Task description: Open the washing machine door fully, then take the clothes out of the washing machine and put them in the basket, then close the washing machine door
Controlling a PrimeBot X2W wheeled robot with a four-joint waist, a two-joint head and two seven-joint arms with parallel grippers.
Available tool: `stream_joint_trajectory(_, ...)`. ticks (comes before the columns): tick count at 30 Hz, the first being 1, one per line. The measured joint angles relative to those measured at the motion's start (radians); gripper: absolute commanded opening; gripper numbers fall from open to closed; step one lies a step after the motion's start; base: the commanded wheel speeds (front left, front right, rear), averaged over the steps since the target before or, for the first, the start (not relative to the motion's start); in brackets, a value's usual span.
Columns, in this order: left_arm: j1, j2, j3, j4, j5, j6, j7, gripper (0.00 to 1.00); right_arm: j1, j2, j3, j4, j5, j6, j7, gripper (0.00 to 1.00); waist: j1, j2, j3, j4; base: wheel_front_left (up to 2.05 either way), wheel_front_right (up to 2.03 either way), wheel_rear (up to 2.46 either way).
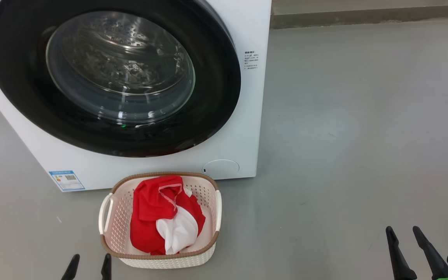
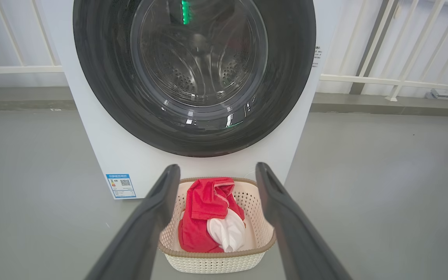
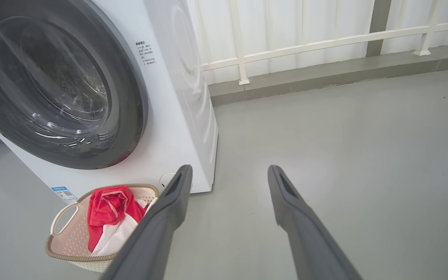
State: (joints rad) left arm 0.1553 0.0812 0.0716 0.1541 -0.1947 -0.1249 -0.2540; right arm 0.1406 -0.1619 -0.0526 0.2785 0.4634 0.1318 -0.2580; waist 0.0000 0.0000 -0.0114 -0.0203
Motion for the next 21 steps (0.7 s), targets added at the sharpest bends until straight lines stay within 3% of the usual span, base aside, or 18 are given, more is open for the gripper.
stream_joint_trajectory(21,0.01,0.0,-0.001,-0.006,0.0,0.0,0.0,1.0,0.0,0.007,-0.008,-0.011,-0.016,0.0,0.0,1.0,0.0,0.0,0.002,0.009,0.0,0.0,0.0)
